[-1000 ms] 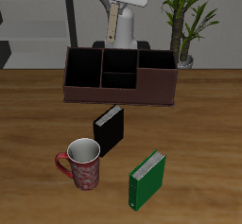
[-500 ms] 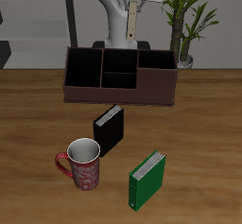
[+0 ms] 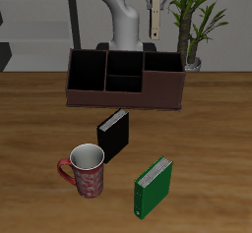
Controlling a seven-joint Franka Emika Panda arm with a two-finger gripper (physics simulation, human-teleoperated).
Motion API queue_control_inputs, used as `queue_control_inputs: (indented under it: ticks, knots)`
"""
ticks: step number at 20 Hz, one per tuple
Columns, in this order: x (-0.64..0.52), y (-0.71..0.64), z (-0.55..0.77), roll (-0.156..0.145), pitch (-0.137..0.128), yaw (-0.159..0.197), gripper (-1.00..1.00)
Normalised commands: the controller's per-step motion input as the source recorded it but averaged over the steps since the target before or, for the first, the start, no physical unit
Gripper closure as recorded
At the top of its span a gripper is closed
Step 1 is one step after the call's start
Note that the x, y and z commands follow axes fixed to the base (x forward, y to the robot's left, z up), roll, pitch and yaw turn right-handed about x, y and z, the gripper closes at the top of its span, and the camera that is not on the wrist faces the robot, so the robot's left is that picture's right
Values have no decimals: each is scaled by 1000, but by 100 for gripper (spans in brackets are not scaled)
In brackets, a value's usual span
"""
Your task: Place the yellow book into the back desk caddy's right compartment
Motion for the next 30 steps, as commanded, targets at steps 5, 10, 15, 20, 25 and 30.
queue_control_inputs:
  ticks: [5, 10, 15, 20, 25, 30]
  knots:
    - [62, 200, -38, 21, 15, -22, 100]
    - [60, 70, -171, 17, 29, -35, 100]
    - [6, 62, -169, 20, 26, -15, 100]
    - [11, 68, -166, 13, 13, 2, 100]
    - [89, 31, -247, 35, 46, -6, 100]
    - [111, 13, -265, 12, 42, 1, 100]
